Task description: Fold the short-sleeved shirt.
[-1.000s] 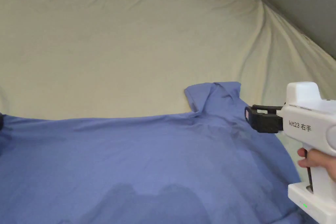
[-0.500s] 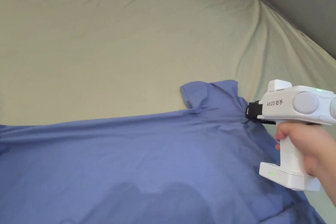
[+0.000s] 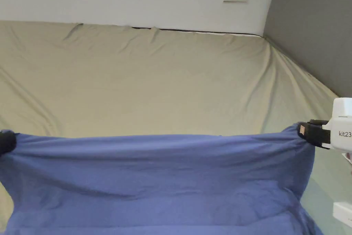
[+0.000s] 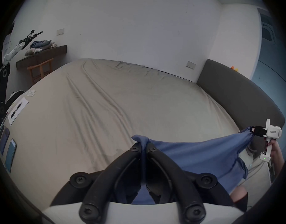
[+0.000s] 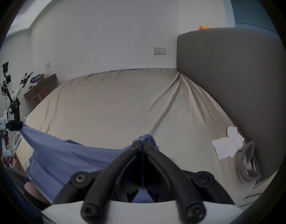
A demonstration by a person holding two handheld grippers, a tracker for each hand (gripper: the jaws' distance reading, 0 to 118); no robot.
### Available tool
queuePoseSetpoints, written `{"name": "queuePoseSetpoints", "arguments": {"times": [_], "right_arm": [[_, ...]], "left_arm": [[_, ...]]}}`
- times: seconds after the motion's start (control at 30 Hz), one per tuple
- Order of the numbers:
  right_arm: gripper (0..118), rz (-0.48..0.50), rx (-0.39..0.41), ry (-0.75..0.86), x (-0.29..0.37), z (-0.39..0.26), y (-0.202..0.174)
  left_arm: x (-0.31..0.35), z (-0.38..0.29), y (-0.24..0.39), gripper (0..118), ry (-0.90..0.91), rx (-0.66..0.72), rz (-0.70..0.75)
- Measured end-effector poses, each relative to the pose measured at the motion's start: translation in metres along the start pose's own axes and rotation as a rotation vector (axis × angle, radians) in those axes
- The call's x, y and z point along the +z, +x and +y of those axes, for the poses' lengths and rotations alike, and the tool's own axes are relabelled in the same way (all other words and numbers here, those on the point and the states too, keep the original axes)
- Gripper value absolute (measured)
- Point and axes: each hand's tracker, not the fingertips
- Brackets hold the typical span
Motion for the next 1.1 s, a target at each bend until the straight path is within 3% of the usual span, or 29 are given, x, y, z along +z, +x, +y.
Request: {"name": "queuePoseSetpoints", "arguments": {"times": [0.2,0.37,0.47,0.77,0.83,0.87,0.9,0.93,0.97,1.0,1.1], "right_arm": [[1,0.014,0.052,-0.055,0.067,-0.076,-0.006],[1,-0.013,0.076,-0.175,0.066,-0.146,-0.013],[1,-0.062,0.137,-0.24,0.057,-0.178,-0.016],[1,-0.102,0.118,-0.242,0.039,-0.207,-0.015],[3,-0.105,0.12,-0.246,0.049,-0.202,-0.024],[17,-0.105,0.119,-0.239,0.055,-0.199,-0.026],[55,-0.14,0.116,-0.193,0.064,-0.195,-0.028],[80,-0.179,0.114,-0.143,0.069,-0.188,-0.024],[92,-0.204,0.11,-0.06,0.079,-0.181,-0.027],[94,-0.196,0.095,0.053,0.094,-0.172,-0.032],[94,-0.174,0.065,0.211,0.121,-0.138,-0.05]], "left_arm": [[0.054,-0.078,0.001,1,-0.066,-0.025,-0.007],[0.047,-0.143,-0.012,1,-0.191,0.04,0.024],[0.04,-0.17,-0.013,1,-0.242,0.004,0.046],[0.022,-0.192,-0.016,1,-0.269,0.012,0.087],[0.026,-0.19,-0.011,11,-0.264,-0.022,0.098],[0.03,-0.186,-0.007,31,-0.259,-0.041,0.105],[0.034,-0.178,-0.004,66,-0.256,-0.038,0.121],[0.041,-0.165,-0.004,83,-0.274,0.038,0.117],[0.052,-0.154,-0.001,87,-0.249,0.095,0.048],[0.068,-0.14,0.005,87,-0.148,0.087,-0.04],[0.106,-0.109,0.041,88,0.07,-0.046,0.016]]}}
